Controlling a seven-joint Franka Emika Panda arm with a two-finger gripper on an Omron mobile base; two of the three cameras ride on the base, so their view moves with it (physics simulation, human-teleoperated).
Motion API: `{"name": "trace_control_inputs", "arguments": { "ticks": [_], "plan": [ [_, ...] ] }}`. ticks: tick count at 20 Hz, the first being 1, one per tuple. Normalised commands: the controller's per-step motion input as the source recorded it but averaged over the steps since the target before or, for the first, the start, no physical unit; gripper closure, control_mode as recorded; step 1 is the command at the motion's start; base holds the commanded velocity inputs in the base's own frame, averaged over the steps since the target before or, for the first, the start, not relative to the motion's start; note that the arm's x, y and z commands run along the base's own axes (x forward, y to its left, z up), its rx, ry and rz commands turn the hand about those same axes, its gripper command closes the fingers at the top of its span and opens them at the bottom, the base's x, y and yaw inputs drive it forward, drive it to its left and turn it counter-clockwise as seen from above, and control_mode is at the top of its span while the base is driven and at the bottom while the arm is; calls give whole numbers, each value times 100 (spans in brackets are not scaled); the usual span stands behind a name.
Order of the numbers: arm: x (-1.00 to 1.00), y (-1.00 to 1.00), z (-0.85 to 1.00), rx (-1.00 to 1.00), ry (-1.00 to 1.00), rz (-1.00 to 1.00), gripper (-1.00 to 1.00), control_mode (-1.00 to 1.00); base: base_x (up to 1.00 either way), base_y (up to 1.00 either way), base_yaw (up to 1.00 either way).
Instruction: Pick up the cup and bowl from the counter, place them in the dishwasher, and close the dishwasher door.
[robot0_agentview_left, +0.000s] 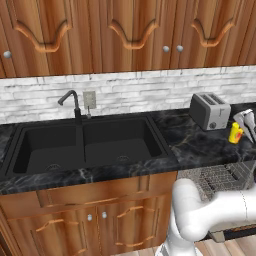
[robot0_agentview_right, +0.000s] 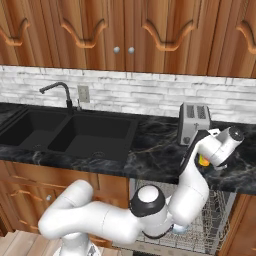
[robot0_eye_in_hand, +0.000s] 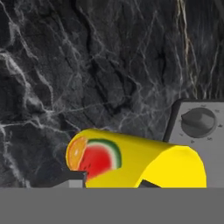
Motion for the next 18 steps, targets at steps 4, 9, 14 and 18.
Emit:
{"name": "trace_control_inputs", "arguments": {
  "ticks": [4, 9, 14, 18],
  "plan": [
    [-48, 0, 15, 0, -12, 0, 100, -100, 0, 0, 0],
    [-62, 0, 6, 0, -13, 2, 100, -100, 0, 0, 0],
    [-57, 0, 0, 0, -9, 5, 100, -100, 0, 0, 0],
    [-52, 0, 0, 0, -6, 6, 100, -100, 0, 0, 0]
  ]
}}
